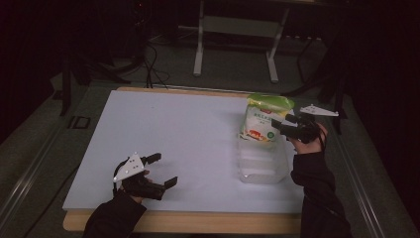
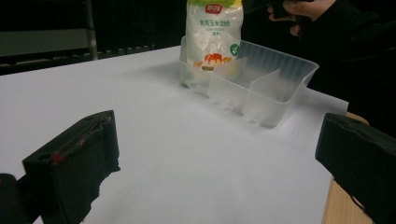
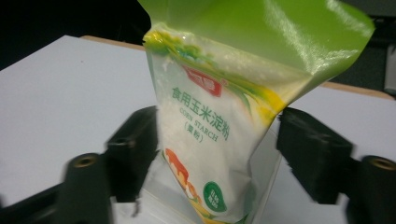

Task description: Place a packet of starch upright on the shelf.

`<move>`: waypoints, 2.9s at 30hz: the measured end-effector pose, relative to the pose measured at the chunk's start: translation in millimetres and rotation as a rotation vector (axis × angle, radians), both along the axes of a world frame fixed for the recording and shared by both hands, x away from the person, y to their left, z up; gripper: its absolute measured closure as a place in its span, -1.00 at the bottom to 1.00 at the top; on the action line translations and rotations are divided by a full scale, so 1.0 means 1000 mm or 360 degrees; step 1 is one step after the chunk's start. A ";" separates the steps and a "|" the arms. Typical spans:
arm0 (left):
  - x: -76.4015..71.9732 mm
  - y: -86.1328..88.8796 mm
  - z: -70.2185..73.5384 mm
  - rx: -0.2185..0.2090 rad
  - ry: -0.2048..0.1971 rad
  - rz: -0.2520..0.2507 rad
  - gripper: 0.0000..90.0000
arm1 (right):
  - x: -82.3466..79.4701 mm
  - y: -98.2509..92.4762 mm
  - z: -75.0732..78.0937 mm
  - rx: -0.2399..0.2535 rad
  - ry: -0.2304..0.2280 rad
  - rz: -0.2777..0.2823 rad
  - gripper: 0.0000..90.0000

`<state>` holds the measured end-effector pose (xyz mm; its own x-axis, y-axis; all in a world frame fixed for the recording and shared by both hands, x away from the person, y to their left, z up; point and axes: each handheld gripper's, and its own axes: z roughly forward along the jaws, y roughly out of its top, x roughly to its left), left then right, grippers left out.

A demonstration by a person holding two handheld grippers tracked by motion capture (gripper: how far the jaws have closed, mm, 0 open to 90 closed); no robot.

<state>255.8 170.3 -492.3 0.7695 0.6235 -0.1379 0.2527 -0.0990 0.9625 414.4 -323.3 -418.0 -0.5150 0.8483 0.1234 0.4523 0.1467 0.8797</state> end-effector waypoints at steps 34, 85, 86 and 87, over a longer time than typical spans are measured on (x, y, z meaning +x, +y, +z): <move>-0.003 -0.001 0.001 0.0004 -0.0006 -0.0015 -1.00 | -0.096 0.076 0.006 0.0046 -0.0069 0.0479 -0.69; -0.009 0.004 -0.005 0.0069 -0.0051 0.0025 -1.00 | -0.180 0.092 -0.045 -0.0048 -0.0256 0.0680 -0.70; -0.009 0.005 -0.006 0.0073 -0.0046 0.0027 -1.00 | -0.180 0.092 -0.045 -0.0052 -0.0256 0.0677 -0.70; -0.009 0.005 -0.007 0.0068 -0.0043 0.0033 -1.00 | -0.180 0.091 -0.045 -0.0050 -0.0256 0.0675 -0.70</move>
